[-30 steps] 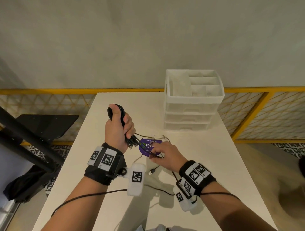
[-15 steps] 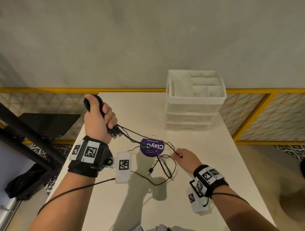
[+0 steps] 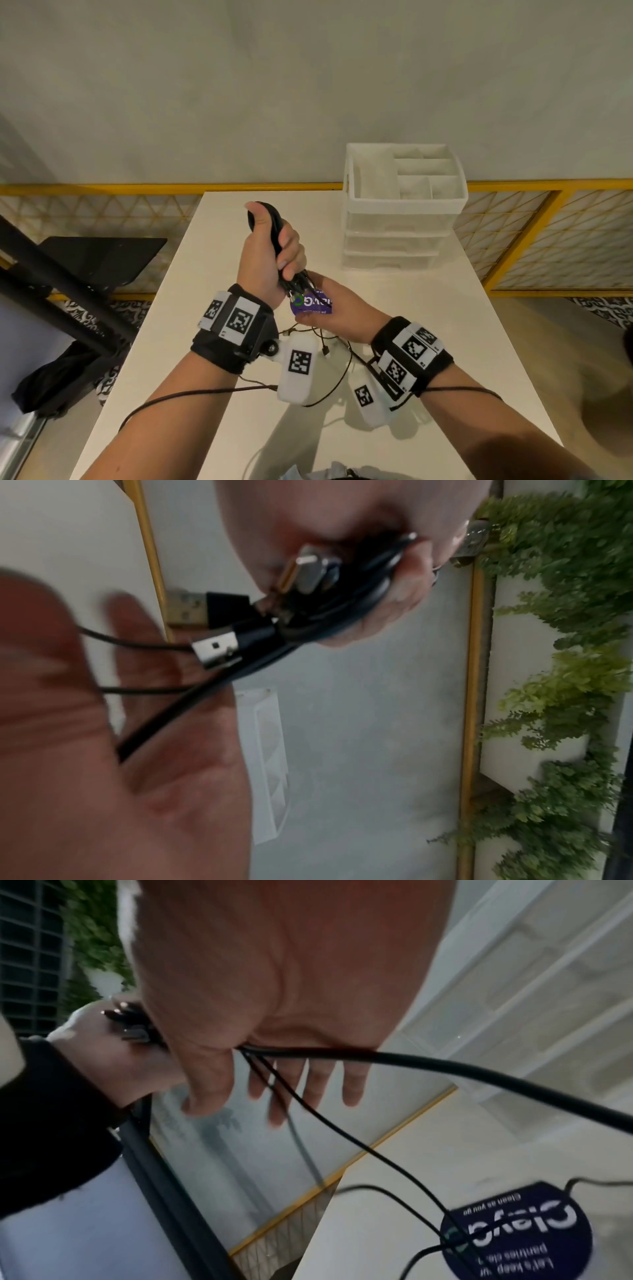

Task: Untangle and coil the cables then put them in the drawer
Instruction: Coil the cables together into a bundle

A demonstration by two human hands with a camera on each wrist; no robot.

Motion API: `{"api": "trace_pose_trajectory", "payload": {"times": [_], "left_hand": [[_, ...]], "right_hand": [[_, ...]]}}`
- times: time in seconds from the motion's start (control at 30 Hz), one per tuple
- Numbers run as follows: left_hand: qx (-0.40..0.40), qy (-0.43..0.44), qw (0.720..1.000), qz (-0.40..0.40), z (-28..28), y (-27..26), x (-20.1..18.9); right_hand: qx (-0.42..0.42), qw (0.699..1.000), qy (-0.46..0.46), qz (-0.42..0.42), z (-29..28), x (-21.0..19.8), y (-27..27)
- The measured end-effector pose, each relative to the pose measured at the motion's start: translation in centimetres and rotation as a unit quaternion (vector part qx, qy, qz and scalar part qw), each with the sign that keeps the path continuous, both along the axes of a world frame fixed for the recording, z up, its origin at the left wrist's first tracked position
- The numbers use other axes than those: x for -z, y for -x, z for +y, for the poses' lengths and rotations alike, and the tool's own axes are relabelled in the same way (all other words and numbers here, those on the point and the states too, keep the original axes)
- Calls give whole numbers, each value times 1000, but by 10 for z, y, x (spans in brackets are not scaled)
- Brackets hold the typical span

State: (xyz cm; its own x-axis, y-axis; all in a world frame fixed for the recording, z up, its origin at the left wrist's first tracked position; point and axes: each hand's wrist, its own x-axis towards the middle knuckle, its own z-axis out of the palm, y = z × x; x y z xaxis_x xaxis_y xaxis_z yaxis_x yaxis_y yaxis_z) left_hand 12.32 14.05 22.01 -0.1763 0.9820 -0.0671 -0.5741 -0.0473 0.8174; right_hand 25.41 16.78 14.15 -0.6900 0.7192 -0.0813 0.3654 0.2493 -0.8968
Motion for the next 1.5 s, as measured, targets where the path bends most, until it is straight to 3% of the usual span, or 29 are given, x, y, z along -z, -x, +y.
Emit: {"api": "trace_pose_trajectory", "payload": {"times": [0.2,0.37,0.47,0.57,0.67,0.83,0.9,1.17,1.33,1.5], "left_hand": [[-57,-2,998,-23,0,17,-5],[-141,9,988,-57,-1,38,-1],[-173,27,984,-32,0,39,1],[-176,46,979,96,-3,33,9],[-154,43,942,294,-7,23,20],[-67,50,866,492,-4,8,40],[-24,57,851,522,-4,1,46],[27,83,867,490,-2,1,54],[35,104,910,400,-2,-1,57],[-33,128,942,308,0,11,48]], "right_hand": [[25,987,114,108,-5,8,-11],[78,977,153,131,-1,21,-28],[103,981,138,89,2,26,-31],[78,996,29,-33,3,26,-26],[43,990,-59,-122,0,13,-19],[37,987,-122,-98,-3,-19,-7],[28,986,-128,-102,-2,-25,-5],[114,990,-75,16,-8,-17,-5],[137,987,-41,70,0,-20,-10],[128,984,3,124,7,-15,-22]]}}
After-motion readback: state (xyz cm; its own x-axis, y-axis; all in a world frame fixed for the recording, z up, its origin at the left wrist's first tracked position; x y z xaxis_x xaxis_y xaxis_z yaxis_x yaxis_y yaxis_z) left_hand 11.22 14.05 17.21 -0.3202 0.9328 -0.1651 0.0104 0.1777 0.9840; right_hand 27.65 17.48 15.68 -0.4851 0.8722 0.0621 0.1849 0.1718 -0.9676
